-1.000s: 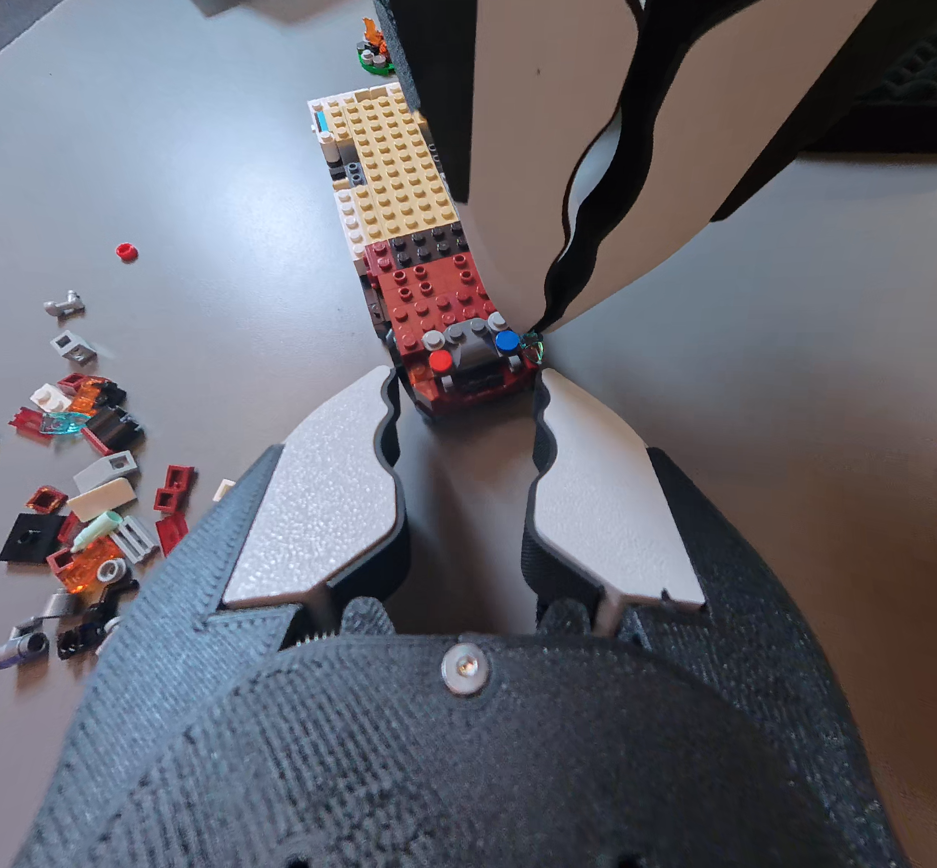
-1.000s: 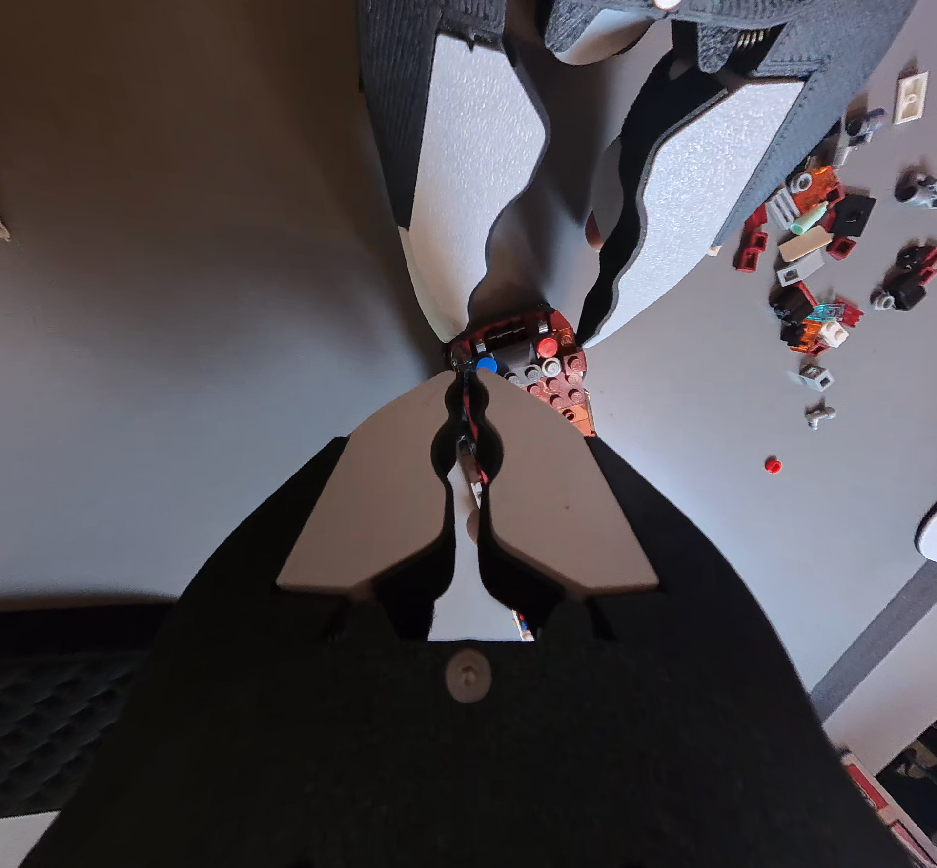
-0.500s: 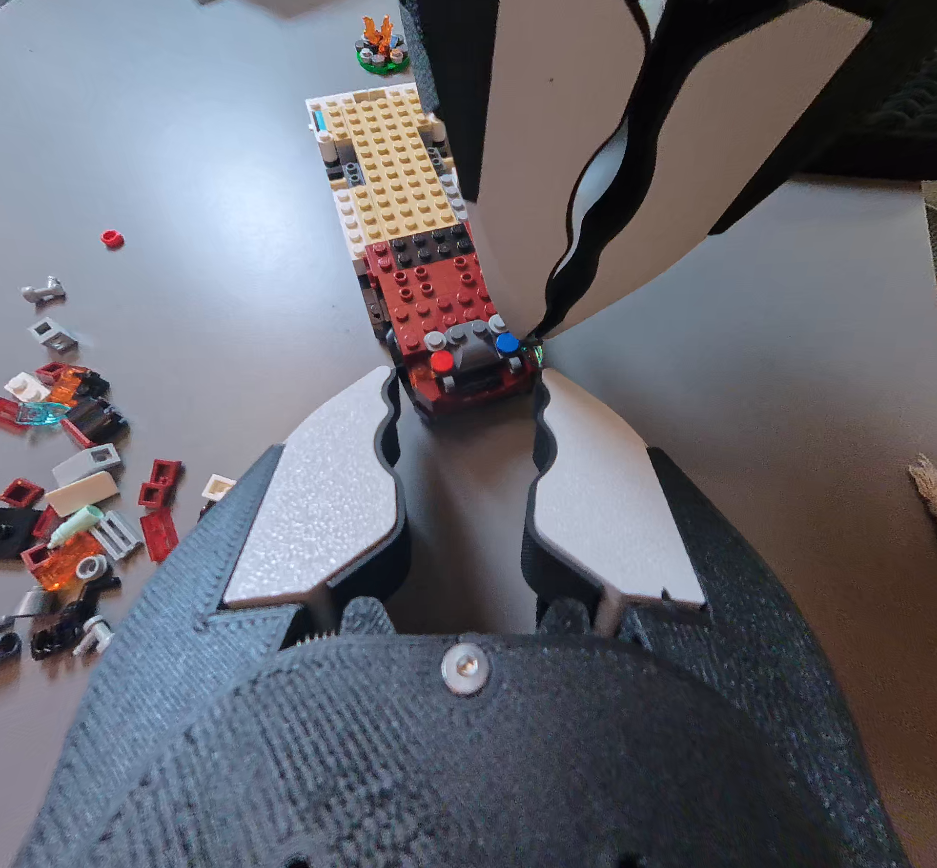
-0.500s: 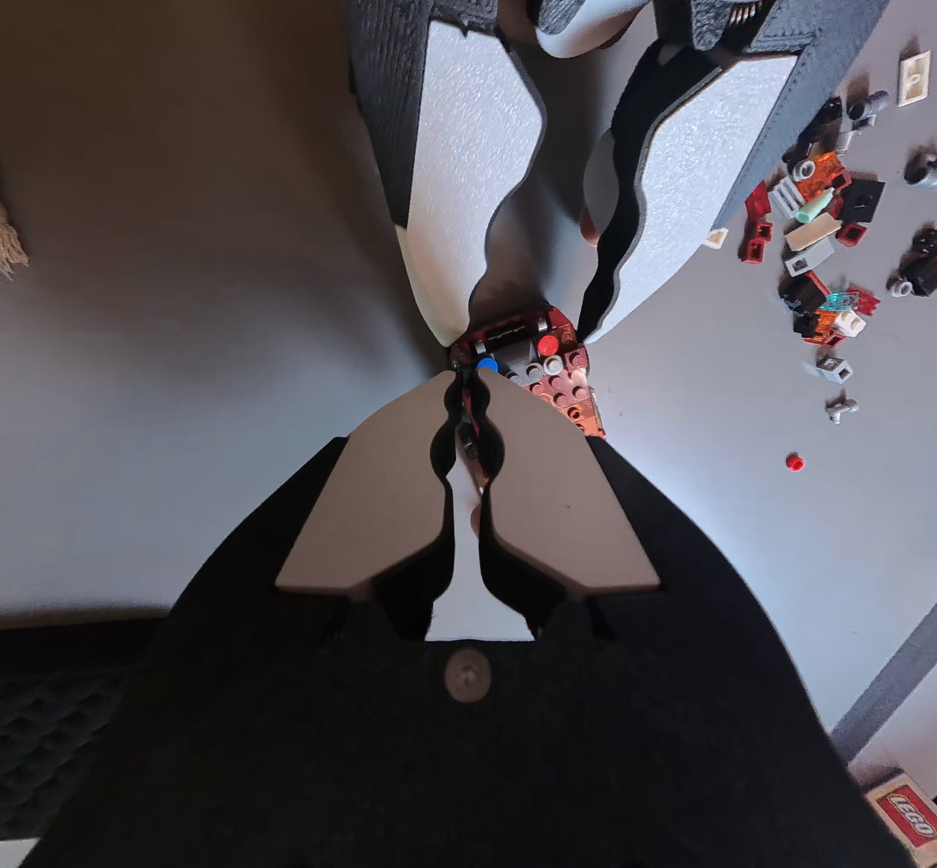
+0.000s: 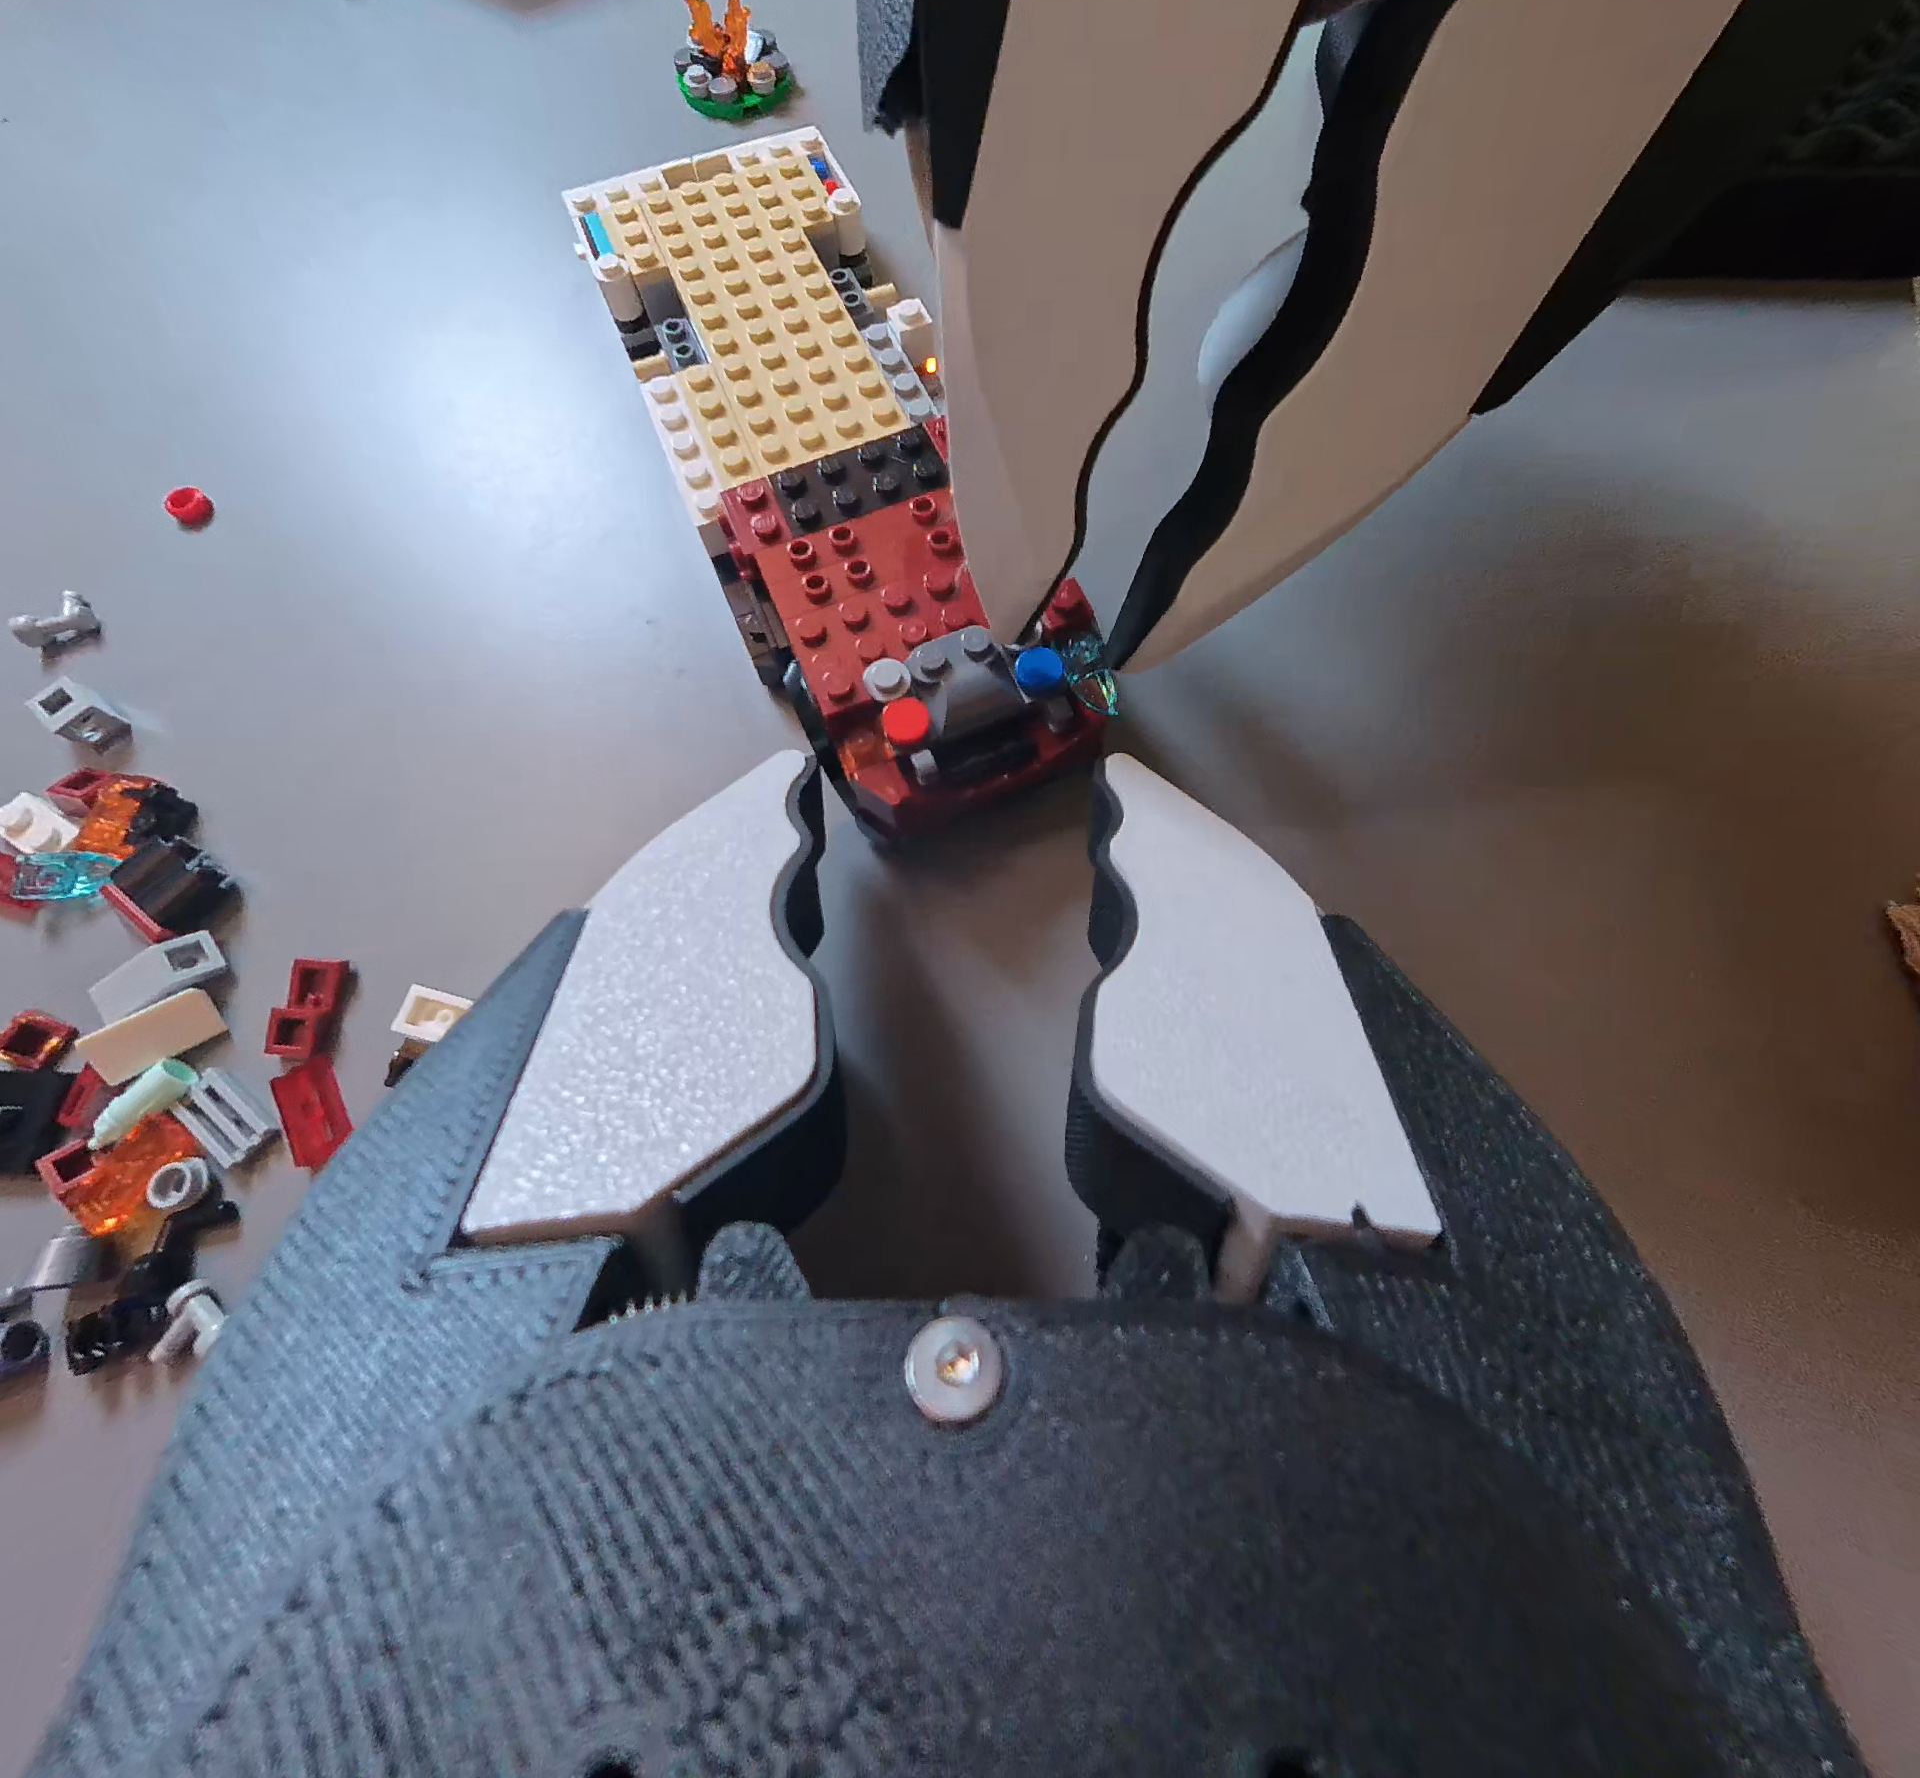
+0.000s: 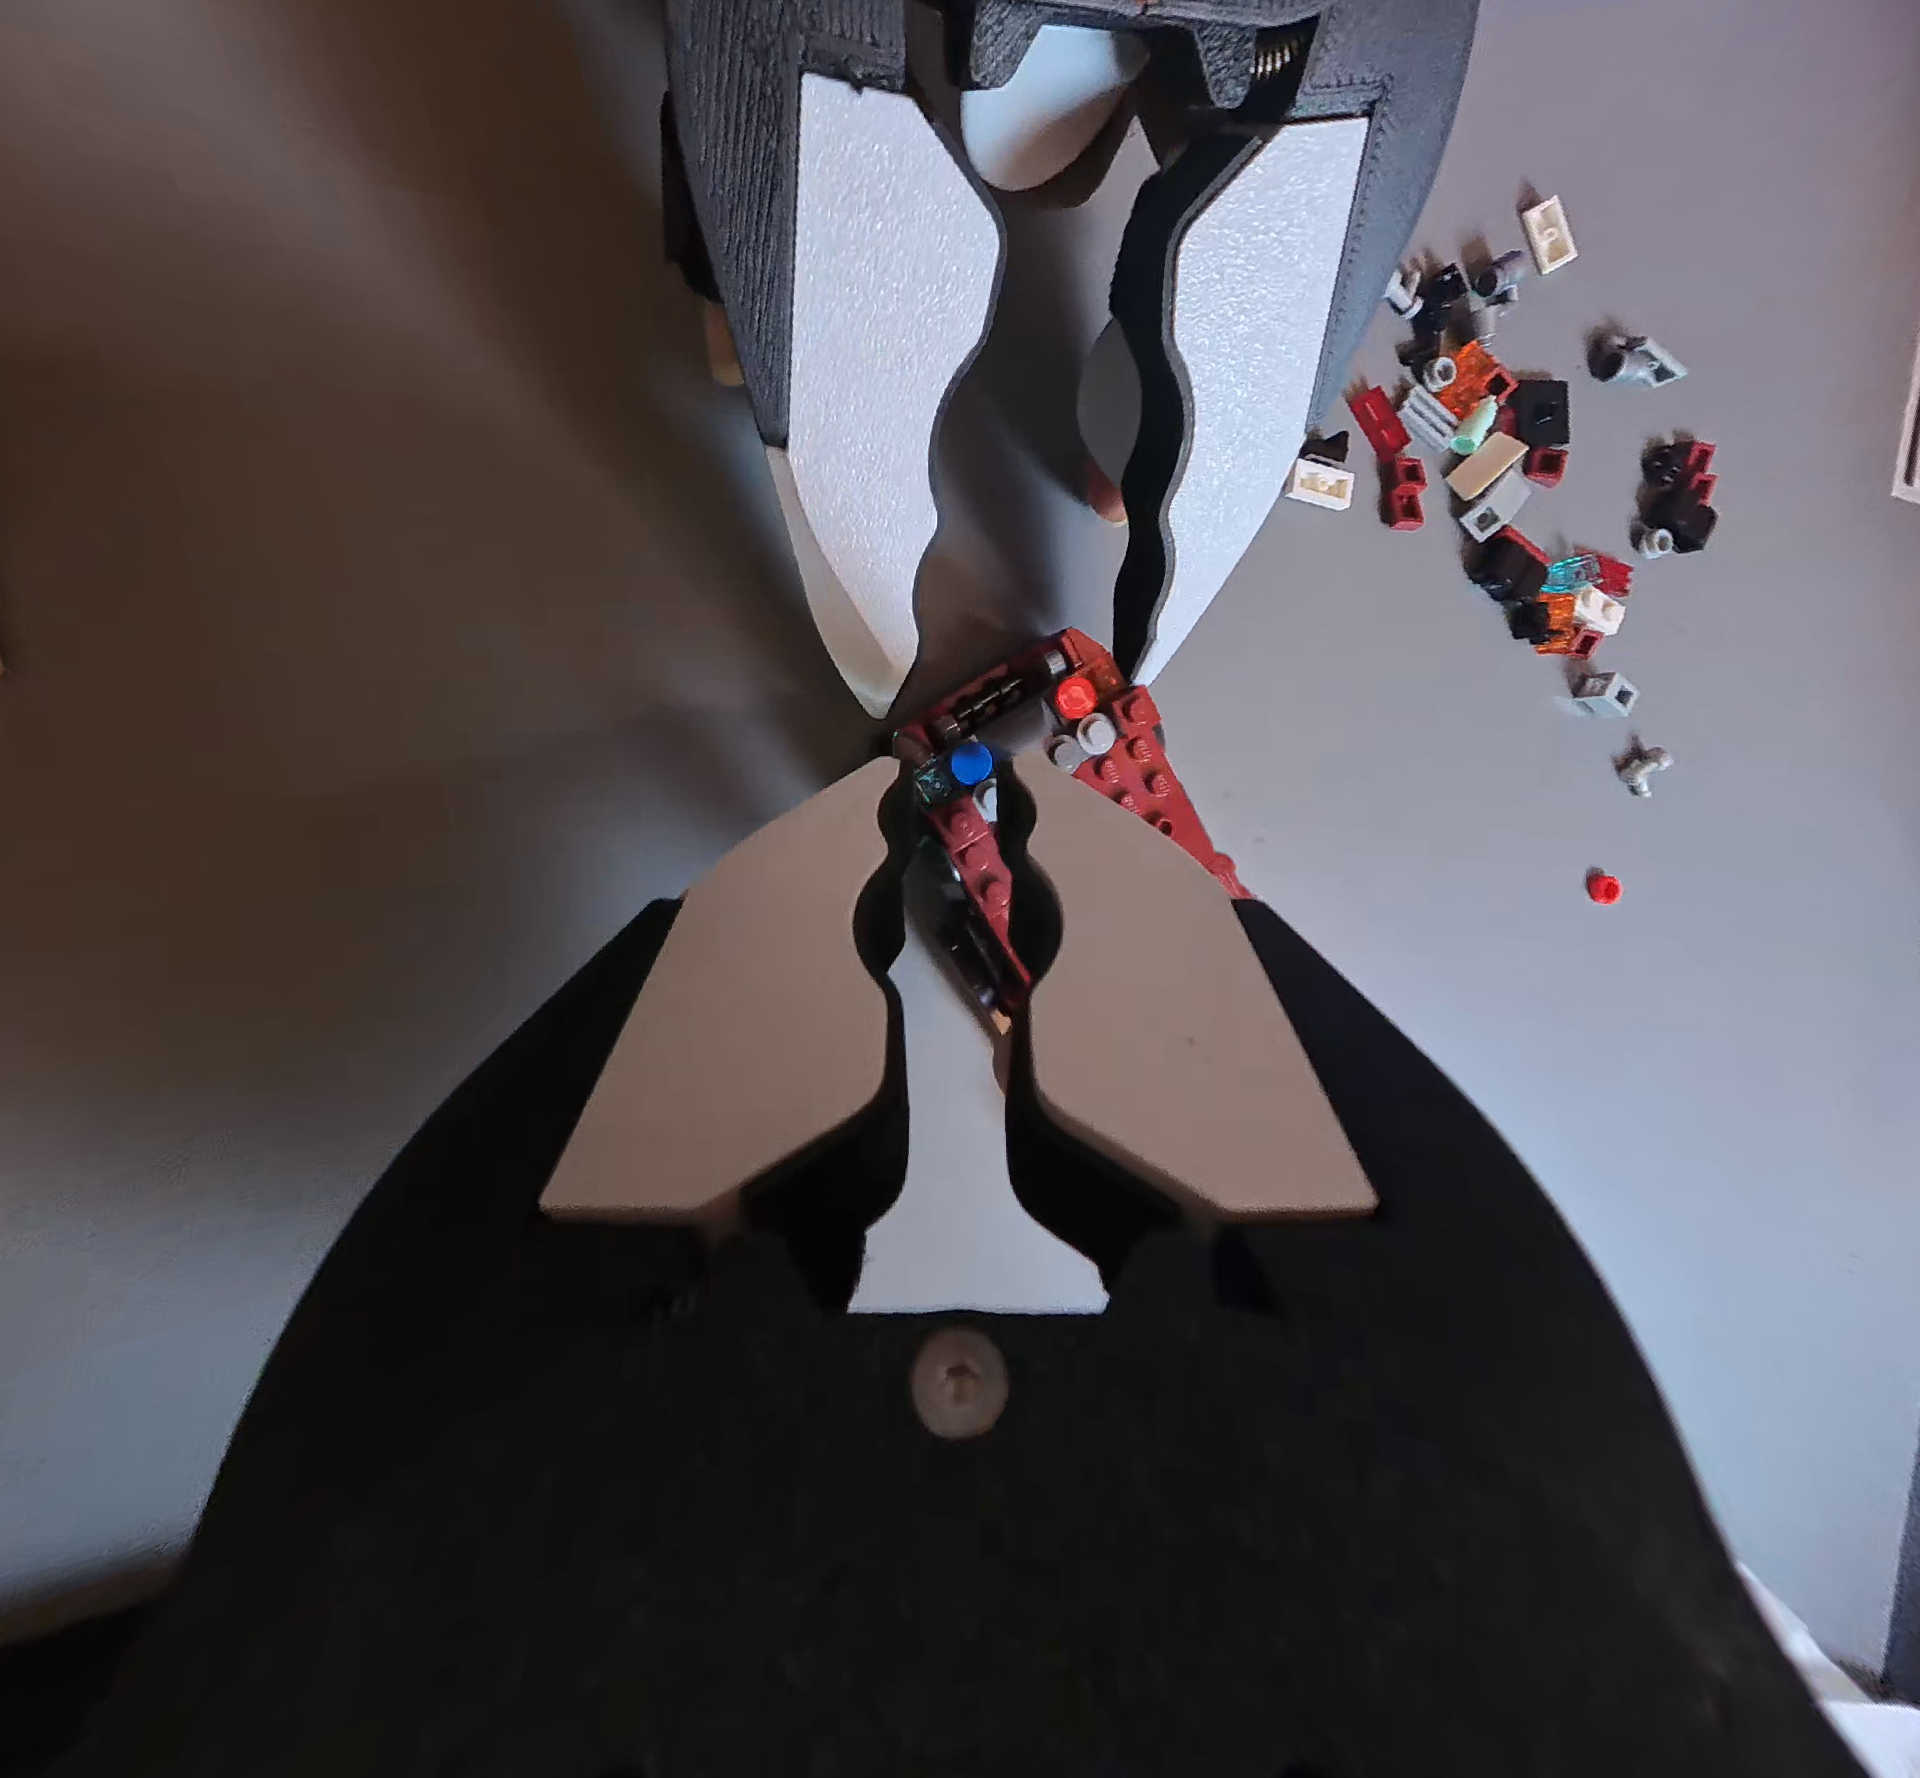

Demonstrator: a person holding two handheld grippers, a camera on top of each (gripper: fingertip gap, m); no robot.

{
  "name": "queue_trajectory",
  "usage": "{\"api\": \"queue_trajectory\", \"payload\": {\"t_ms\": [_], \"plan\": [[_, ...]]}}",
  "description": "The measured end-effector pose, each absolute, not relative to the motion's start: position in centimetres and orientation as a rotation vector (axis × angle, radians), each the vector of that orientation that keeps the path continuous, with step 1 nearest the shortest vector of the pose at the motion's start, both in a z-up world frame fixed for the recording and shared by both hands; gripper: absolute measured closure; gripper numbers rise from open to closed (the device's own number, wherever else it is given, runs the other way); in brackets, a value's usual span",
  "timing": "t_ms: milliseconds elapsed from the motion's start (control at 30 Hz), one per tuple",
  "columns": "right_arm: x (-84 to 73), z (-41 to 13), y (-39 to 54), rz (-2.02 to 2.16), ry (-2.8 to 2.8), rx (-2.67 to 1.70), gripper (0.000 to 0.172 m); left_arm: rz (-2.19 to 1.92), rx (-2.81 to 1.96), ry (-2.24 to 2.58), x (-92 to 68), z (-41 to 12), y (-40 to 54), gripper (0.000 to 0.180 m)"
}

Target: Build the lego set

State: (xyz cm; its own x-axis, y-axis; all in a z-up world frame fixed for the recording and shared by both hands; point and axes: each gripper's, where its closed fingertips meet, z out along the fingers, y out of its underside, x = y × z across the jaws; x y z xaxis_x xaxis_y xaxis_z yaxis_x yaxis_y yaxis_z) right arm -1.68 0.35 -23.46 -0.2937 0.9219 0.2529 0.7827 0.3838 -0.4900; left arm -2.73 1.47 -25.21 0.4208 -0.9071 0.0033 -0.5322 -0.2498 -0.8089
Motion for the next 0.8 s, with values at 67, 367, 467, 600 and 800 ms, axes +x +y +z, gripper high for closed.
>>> {"api": "queue_trajectory", "payload": {"t_ms": [67, 367, 467, 600, 800], "plan": [[-1.7, -23.5, 0.3, 0.376, -2.137, -1.464, 0.158, -0.623, -1.918, 1.222, -2.7, -25.2, 1.4, 0.131], [-1.6, -23.5, 0.3, 0.374, -2.078, -1.49, 0.158, -0.615, -1.924, 1.214, -2.7, -25.3, 1.4, 0.132], [-1.7, -23.5, 0.3, 0.367, -2.049, -1.493, 0.159, -0.612, -1.925, 1.213, -2.7, -25.3, 1.4, 0.132], [-1.6, -23.4, 0.3, 0.376, -1.981, -1.495, 0.158, -0.616, -1.926, 1.208, -2.8, -25.2, 1.6, 0.135], [-0.8, -20.9, 1.1, 0.551, -1.707, -1.514, 0.15, -0.639, -1.902, 1.143, -3.7, -23.7, 2.5, 0.132]]}}
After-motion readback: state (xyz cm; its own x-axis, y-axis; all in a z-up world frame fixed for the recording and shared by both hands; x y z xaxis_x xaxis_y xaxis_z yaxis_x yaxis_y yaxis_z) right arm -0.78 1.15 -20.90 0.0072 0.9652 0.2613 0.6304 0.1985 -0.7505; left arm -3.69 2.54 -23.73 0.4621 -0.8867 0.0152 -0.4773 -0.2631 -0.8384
